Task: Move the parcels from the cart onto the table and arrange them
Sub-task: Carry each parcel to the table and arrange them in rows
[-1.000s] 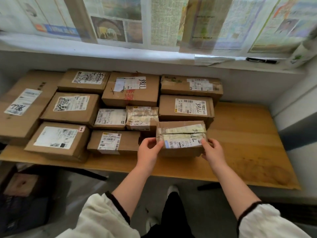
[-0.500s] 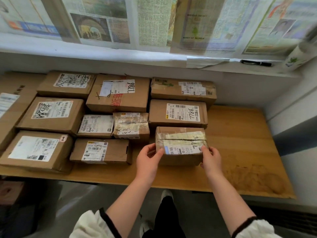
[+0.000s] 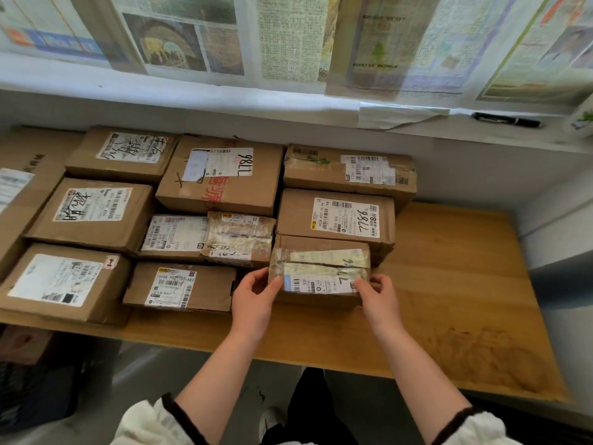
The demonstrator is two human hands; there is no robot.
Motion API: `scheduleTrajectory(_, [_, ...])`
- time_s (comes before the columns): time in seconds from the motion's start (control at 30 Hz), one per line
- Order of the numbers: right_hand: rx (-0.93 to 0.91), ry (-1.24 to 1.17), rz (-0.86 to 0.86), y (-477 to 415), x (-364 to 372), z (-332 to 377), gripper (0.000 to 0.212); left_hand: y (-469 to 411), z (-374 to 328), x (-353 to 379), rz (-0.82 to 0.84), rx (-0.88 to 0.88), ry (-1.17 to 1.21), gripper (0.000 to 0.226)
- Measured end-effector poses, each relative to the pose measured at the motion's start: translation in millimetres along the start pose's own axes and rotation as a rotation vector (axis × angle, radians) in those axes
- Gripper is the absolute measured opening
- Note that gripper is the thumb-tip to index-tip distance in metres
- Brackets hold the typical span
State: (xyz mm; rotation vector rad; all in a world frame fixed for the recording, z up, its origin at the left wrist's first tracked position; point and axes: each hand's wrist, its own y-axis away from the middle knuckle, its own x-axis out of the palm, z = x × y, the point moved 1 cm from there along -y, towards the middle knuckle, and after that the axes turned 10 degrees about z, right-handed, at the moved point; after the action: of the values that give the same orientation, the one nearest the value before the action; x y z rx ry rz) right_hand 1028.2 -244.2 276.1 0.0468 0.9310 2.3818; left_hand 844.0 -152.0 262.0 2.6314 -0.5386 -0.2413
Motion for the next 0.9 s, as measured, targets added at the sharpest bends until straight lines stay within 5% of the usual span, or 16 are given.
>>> scheduleTrajectory(0.53, [0.058,0.109,0.059,-6.9,-4.3,22.4,0.031,-2.8,-10.0,-1.5,-0.007,0.033,-0.208,0.038])
scheduleTrajectory(0.63, [-0.150,0.380,-0.175,5.6,7.7,30.6,0.059,3.5,-22.1,-5.0,-0.018,0.104,-0.224,0.040])
scheduleTrajectory(0.7, [-0.409,0.635,-0.296,18.4,19.2,40.2,0.060,9.7,-36.1,-16.1,-0.049,0.184,-0.267,0.044])
scheduleTrajectory(0.8, [-0.649,0.958,-0.226,39.1,50.1,51.2,0.057,26.0,-56.9,-50.6,-0.098,0.420,-0.501,0.045])
scheduleTrajectory(0.9, [-0.699,1.022,-0.164,67.1,95.7,56.4,0.060,50.9,-65.2,-106.4,-0.202,0.553,-0.823,0.051])
